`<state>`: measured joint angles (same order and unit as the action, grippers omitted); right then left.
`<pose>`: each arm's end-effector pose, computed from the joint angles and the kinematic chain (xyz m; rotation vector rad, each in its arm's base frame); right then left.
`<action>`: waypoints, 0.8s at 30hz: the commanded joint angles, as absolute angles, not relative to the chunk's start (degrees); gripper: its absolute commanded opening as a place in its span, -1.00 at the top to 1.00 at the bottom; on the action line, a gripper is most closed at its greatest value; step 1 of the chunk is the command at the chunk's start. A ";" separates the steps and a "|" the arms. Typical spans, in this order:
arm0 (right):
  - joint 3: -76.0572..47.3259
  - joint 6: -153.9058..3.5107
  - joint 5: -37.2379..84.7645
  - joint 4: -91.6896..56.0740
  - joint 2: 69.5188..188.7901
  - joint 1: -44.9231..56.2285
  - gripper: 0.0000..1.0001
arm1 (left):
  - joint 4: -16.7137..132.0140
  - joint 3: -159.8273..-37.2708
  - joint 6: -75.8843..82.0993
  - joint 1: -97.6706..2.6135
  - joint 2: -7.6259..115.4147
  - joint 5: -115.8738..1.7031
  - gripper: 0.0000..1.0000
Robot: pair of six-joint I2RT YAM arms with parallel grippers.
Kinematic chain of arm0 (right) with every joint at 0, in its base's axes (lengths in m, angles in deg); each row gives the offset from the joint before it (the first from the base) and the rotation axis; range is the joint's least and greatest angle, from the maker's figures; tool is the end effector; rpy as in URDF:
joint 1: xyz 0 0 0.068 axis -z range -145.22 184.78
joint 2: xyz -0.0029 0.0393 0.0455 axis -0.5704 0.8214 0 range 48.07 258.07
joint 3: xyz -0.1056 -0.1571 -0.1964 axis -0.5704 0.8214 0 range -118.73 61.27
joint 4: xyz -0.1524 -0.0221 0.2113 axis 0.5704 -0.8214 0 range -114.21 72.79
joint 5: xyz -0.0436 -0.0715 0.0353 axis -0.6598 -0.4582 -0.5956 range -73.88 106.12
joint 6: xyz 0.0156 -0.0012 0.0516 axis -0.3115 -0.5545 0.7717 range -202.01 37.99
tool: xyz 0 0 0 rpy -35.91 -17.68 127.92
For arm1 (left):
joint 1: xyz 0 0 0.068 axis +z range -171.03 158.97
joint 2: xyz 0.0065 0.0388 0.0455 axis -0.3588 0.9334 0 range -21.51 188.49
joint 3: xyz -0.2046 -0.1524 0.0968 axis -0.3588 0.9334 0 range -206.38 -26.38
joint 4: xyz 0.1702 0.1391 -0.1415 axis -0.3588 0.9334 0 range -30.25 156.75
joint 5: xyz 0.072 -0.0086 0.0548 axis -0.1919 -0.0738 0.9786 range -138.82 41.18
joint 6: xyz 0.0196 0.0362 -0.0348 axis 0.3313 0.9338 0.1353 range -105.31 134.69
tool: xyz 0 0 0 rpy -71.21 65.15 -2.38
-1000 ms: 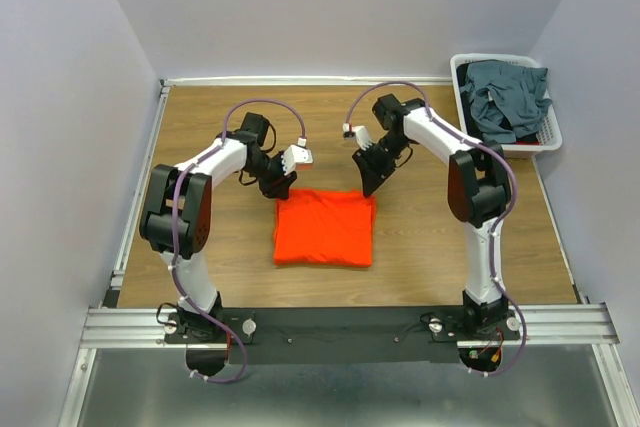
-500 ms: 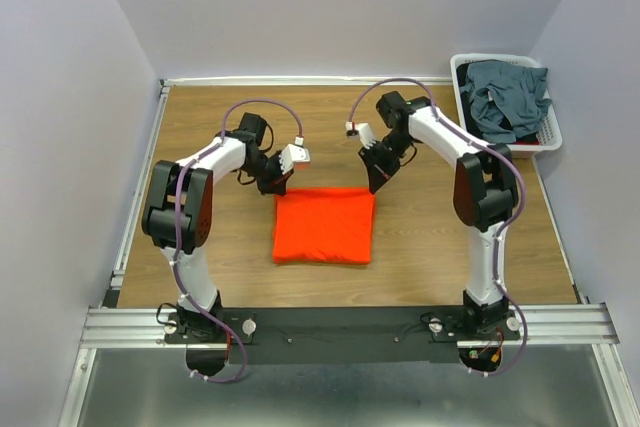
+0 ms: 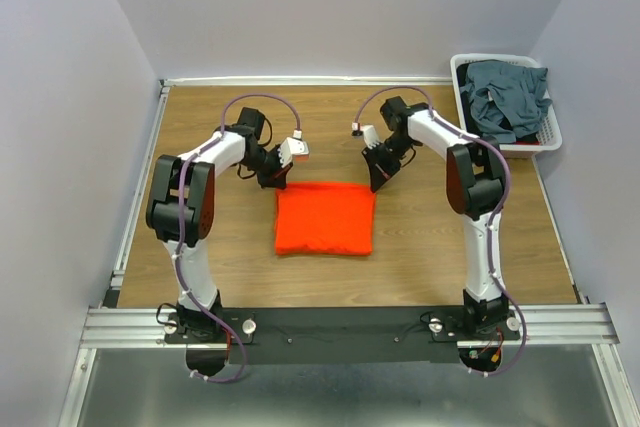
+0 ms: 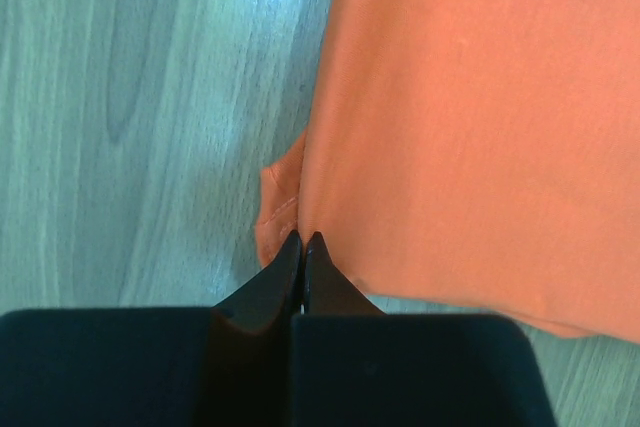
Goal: Fold and stack the t-shirts
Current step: Fold the tshirt
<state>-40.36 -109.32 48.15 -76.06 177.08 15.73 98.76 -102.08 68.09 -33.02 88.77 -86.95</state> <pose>0.4080 0.1609 0.1553 -1.1759 2.6763 0.8297 0.3632 -0.0997 0.1737 1.4902 2.0851 -0.6969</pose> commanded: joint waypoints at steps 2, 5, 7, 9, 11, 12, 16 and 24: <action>-41.83 -107.33 44.34 -73.20 179.12 16.41 0.99 | 100.71 -103.72 68.56 -31.40 89.24 -85.91 1.00; -40.25 -107.50 43.37 -72.32 178.24 16.41 0.99 | 100.45 -103.99 68.21 -31.05 86.60 -86.09 0.96; -39.72 -107.59 42.32 -71.80 177.98 16.41 0.99 | 100.80 -104.95 68.12 -30.44 87.03 -85.74 0.95; -39.72 -107.76 41.44 -71.79 178.15 16.41 0.99 | 101.41 -106.00 68.13 -29.04 88.96 -86.09 0.94; -40.07 -107.68 41.09 -71.53 178.33 16.50 0.99 | 102.99 -107.67 68.56 -28.33 90.81 -87.14 0.90; -40.33 -107.68 41.08 -71.53 178.50 16.50 0.99 | 103.17 -108.03 68.65 -27.98 91.07 -87.32 0.88; -41.65 -107.59 40.65 -71.53 179.12 16.50 0.99 | 101.51 -107.86 67.60 -27.62 91.07 -87.50 1.00; -45.78 -105.31 39.06 -70.04 182.81 17.29 0.99 | 95.79 -110.22 62.86 -26.57 98.37 -83.98 1.00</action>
<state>-43.77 -105.93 46.54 -71.32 179.12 15.67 98.04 -108.44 65.12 -28.82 94.21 -88.86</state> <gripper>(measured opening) 0.007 0.012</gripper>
